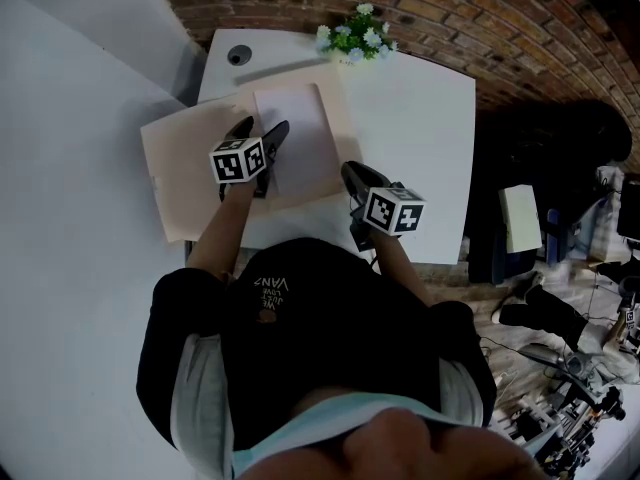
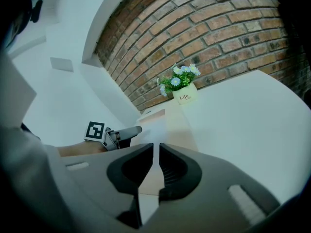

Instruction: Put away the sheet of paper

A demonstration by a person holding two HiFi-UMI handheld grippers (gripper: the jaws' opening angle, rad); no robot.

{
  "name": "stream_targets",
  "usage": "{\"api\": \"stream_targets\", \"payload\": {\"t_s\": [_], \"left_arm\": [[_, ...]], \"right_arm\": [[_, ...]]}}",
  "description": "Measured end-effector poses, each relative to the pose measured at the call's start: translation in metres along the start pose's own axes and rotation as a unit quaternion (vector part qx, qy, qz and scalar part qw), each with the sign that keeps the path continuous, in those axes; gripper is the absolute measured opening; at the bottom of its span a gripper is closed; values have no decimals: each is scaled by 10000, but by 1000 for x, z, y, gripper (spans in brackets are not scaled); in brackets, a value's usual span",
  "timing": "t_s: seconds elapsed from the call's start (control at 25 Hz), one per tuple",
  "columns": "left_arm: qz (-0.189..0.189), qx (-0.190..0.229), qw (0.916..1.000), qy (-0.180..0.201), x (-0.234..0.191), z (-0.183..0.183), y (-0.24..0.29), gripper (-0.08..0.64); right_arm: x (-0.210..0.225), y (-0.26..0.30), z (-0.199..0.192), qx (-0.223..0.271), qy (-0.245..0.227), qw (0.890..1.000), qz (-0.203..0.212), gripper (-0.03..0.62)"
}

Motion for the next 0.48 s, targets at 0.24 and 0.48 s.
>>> {"api": "stream_targets", "payload": {"t_s": [0.24, 0.48], "left_arm": [[-247, 89, 9997, -3, 3, 2, -8, 368], [-389, 268, 9989, 57, 3, 6, -21, 263]], "right_arm": [[-7, 0, -2, 42, -42, 10000, 12, 37], [-16, -2, -3, 140, -79, 9999, 4, 31]]}}
Point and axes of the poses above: the fingertips, and each gripper's own axes: y forward along the fingers, x to its right, z out of its top, the point moved 6 cm from there along -y, backward along the fingers, and after that the axes turned 1 degree about z, right-handed, at the moved point
